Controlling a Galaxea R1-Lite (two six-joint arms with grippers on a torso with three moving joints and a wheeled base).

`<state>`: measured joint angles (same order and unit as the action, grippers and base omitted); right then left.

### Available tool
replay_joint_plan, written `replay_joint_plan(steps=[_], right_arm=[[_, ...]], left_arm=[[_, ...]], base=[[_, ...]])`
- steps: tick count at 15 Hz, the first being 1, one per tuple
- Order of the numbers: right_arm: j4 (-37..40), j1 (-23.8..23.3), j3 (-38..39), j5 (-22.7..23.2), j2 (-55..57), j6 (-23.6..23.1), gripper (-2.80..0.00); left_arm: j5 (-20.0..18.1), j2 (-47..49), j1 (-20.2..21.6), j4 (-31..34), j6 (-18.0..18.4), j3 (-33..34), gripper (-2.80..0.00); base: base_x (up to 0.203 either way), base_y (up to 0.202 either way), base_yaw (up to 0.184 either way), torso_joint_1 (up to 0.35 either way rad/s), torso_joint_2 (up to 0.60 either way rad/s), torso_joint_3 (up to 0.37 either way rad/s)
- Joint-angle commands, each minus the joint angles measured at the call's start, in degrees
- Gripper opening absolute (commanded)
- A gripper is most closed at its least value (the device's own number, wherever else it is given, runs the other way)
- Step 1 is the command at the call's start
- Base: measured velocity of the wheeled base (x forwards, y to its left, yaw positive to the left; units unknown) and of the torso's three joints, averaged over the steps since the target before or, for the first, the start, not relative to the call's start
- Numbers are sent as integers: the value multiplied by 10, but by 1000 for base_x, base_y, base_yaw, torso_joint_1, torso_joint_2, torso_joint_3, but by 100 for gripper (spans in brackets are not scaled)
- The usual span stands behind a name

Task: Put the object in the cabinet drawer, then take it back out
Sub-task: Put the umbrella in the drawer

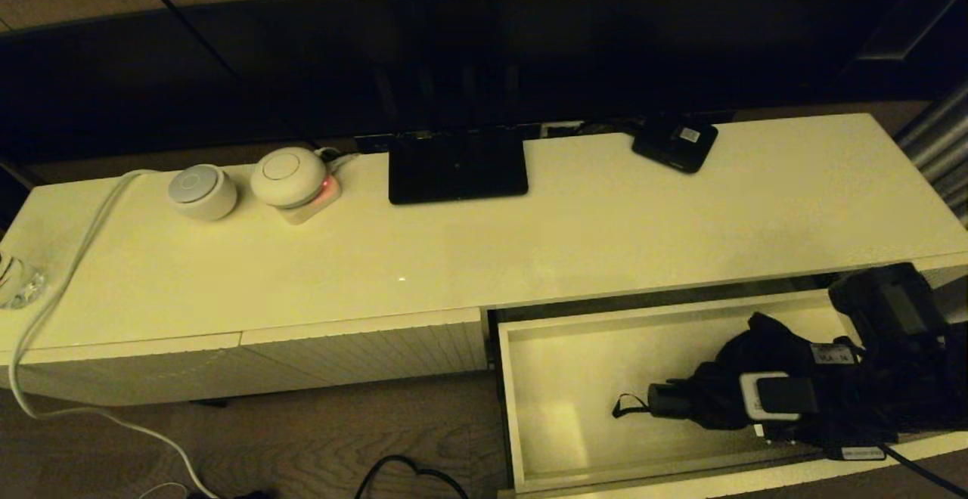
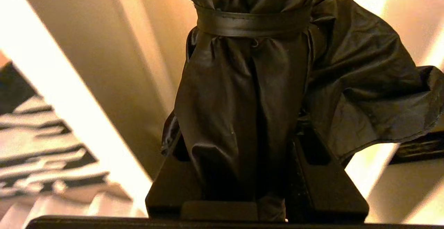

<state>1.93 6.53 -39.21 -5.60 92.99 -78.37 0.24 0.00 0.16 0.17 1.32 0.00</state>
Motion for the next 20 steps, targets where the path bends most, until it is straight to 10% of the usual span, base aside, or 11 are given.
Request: replay_joint_plan(steps=[1, 11, 12, 20], right_arm=[[-3, -6, 6, 4, 18, -3, -280], [-74, -4, 47, 63, -7, 20, -280], [-76, -5, 49, 68, -7, 20, -21], [-69, -4, 33, 72, -70, 23, 0]], left_arm=[[0, 0, 0, 0, 0, 2, -280], [0, 0, 0, 0, 0, 2, -280], [0, 0, 0, 0, 0, 2, -280], [0, 0, 0, 0, 0, 2, -280]], base=[[0, 0, 0, 0, 0, 0], [0, 0, 0, 0, 0, 0], [0, 0, 0, 0, 0, 0], [0, 0, 0, 0, 0, 0]])
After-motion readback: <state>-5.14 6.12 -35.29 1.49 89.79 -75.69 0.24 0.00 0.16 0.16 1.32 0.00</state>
